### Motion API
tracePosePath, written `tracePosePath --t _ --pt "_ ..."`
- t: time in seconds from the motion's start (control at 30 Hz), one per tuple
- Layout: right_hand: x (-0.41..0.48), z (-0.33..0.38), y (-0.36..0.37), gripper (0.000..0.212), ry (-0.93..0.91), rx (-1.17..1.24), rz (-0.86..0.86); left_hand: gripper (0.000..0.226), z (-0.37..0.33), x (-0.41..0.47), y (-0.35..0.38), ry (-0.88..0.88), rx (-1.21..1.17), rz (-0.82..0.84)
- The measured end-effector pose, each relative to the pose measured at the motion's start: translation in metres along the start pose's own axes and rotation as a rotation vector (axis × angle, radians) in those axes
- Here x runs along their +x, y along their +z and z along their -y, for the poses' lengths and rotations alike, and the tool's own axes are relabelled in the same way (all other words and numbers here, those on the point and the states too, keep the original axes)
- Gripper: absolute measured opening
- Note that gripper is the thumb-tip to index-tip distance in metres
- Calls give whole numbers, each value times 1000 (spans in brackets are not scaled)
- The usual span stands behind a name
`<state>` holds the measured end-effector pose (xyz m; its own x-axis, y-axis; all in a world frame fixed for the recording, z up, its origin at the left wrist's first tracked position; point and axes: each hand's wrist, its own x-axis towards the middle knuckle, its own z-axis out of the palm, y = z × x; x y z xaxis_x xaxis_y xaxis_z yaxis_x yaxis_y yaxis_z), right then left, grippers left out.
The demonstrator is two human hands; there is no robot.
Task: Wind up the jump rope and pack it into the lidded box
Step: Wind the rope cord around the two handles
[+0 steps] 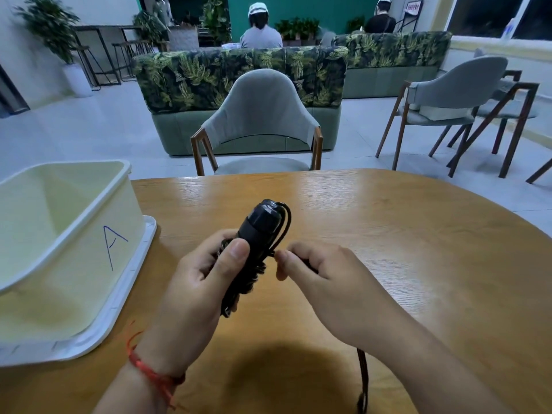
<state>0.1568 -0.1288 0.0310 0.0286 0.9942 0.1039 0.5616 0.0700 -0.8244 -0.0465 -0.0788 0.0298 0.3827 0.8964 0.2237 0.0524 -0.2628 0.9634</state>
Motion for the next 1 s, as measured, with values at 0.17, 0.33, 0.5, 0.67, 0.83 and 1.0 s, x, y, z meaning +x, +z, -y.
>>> tracePosePath --t 0.17,0.33,0.5,0.67,0.83,1.0 --pt "-1 10 5 23 213 360 259 47 13 4 -1 81 401 -217" --pt "0 10 -3 25 255 425 463 73 25 11 -6 163 974 -345" --pt "-3 16 -23 33 333 663 534 73 20 3 -8 60 1010 -143" --pt "-6 19 -25 36 340 801 629 85 15 -1 11 92 1048 -39" --pt "-4 18 -14 49 283 975 663 56 9 -6 18 173 1041 57" --pt "9 -4 -19 74 338 1189 493 30 8 -10 21 306 1016 134"
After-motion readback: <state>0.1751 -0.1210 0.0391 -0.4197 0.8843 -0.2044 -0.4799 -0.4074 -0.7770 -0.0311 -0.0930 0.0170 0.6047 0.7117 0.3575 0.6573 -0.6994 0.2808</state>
